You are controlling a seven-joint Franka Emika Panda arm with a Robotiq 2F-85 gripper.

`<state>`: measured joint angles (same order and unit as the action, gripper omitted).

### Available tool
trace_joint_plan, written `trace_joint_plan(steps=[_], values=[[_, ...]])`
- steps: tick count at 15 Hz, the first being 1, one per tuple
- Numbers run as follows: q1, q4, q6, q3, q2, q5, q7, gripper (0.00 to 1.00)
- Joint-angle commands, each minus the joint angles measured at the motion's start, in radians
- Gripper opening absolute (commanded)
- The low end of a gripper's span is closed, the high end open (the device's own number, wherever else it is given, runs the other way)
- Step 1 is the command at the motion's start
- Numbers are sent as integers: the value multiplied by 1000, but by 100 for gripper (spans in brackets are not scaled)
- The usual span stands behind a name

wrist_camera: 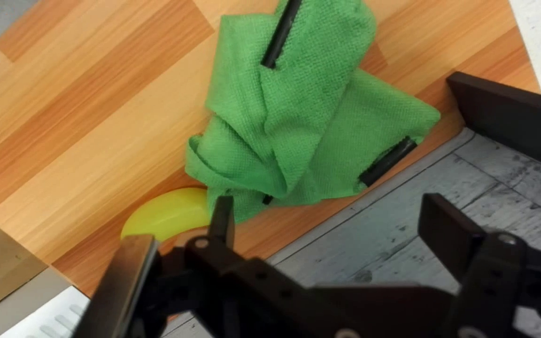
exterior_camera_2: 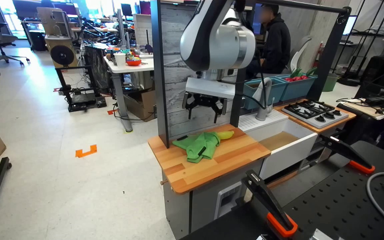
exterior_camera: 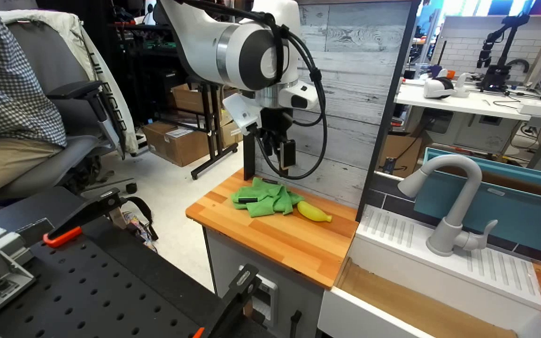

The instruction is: Fold the green towel

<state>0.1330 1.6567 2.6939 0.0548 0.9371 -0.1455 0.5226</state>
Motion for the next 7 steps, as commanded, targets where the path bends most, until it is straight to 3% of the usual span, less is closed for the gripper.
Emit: trace_joint_plan(steps=[1,2,7], values=[[-50,172,54,-41,-123,-52,-93,100],[-10,74,25,-3,-48,-35,-49,100],[-9,85,25,-1,-53,-34,-53,100]])
